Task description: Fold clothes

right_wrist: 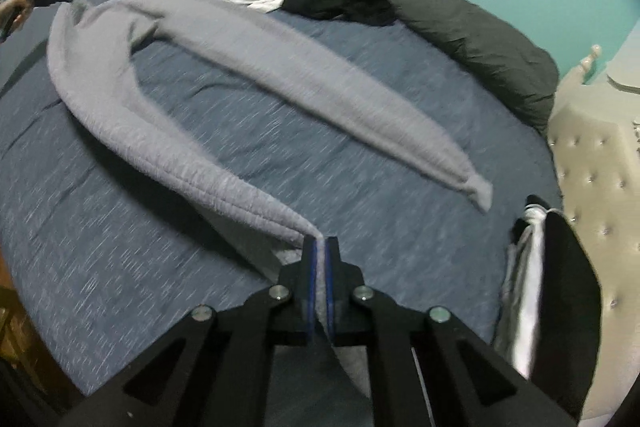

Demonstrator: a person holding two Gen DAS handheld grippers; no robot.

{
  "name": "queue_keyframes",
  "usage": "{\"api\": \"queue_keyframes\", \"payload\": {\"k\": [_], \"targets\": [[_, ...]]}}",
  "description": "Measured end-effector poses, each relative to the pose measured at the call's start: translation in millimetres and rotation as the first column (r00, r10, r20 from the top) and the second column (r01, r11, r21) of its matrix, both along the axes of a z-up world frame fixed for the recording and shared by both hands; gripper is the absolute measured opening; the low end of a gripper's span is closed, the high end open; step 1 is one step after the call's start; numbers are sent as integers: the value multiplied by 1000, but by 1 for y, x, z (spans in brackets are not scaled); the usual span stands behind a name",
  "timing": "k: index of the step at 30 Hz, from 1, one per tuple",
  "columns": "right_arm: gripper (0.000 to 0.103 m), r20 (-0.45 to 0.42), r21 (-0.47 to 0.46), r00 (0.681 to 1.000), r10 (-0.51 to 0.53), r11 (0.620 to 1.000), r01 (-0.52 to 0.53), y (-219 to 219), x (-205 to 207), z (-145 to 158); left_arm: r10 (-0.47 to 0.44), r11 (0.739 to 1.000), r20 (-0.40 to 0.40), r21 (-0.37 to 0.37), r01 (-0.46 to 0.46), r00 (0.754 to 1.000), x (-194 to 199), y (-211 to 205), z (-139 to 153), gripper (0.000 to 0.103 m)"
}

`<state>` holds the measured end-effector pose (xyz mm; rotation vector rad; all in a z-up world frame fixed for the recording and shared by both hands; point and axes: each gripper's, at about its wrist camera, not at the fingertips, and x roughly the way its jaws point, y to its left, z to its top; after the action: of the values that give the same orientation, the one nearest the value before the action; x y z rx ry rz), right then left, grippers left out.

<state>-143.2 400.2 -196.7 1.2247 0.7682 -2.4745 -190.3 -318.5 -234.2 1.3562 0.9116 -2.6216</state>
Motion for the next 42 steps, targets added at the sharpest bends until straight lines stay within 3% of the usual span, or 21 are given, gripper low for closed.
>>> {"api": "queue_keyframes", "payload": {"k": [3, 7, 14, 26, 38, 42], "targets": [[3, -35, 8, 999, -7, 1000, 7, 2, -19, 16, 20, 1000, -25, 20, -20, 999, -13, -2, 14, 4], [3, -81, 2, 997, -22, 1000, 22, 3, -43, 38, 15, 1000, -49, -23, -16, 999, -43, 0, 36, 4], [3, -100, 1, 993, -64, 998, 64, 6, -105, 54, 24, 999, -51, -19, -25, 998, -103, 6, 47, 4], [3, -77, 36, 986, -145, 988, 148, 16, -239, 42, 22, 997, -26, -78, -24, 999, -221, 18, 43, 4], [3, 36, 66, 973, -227, 972, 225, 5, -329, -30, 30, 996, 86, -92, -22, 996, -279, 17, -29, 9], [3, 63, 59, 953, -295, 955, 292, 6, -344, -46, 33, 997, 44, -70, -30, 998, -276, 10, -31, 31]]}}
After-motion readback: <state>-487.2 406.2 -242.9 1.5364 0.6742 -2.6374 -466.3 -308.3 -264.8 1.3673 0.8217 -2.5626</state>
